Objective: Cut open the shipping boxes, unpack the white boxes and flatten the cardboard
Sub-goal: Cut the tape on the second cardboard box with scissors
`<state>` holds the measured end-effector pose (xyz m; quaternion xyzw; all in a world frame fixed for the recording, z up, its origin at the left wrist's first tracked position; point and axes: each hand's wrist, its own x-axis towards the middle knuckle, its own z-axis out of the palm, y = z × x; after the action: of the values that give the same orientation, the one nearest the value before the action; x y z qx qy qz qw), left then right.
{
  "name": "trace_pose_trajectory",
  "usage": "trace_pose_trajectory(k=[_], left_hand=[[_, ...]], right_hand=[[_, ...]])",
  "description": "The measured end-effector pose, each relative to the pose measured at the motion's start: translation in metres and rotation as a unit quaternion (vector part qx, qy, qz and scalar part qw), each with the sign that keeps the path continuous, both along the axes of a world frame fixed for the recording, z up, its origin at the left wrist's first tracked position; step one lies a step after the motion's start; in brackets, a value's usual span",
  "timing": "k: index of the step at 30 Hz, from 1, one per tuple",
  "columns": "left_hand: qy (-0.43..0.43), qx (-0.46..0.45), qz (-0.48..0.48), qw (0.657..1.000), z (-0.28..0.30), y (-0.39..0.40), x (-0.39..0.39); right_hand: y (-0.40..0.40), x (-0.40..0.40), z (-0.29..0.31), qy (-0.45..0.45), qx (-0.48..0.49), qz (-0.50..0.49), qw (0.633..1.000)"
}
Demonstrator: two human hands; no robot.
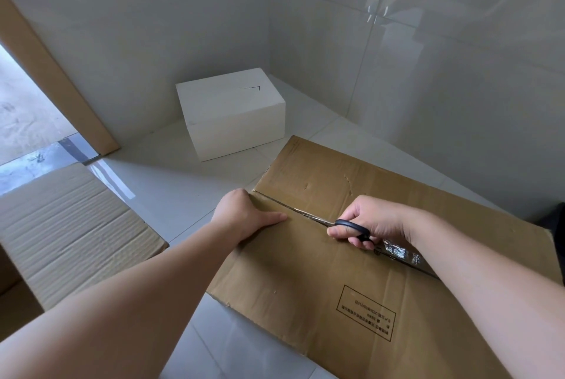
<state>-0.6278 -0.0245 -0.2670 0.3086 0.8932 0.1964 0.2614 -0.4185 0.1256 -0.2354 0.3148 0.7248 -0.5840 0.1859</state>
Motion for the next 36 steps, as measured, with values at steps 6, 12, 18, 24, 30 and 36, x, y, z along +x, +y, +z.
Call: trace_pose_trajectory(k=[6,12,18,24,30,36], left_hand=[[-0.006,-0.013,-0.004,1.0,0.0,-0.001,-0.001],[-0.004,-0.003,-0.007,1.0,0.001,-0.004,0.0],[0.005,0.005,-0.009,1.0,-0.001,-0.005,-0.001],[-0.003,0.005,-0.012,1.0,-0.005,-0.005,-0.005],[-0.012,0.02,-0.013,1.0,-0.007,-0.007,-0.006],[0.0,0.031,0.001,1.0,-0.007,-0.01,-0.005]], right_hand=[[0.0,-0.003,0.0,0.009,-0.007,0.001,1.0],[-0.002,-0.015,0.003,0.026,-0.008,0.014,1.0],[-0.009,-0.04,0.004,0.03,-0.004,0.008,1.0],[-0.009,-0.05,0.005,0.033,-0.002,0.011,0.999],[-0.01,-0.054,0.002,0.052,0.018,0.019,0.998],[-0.022,-0.083,-0.002,0.062,0.028,0.026,0.997]])
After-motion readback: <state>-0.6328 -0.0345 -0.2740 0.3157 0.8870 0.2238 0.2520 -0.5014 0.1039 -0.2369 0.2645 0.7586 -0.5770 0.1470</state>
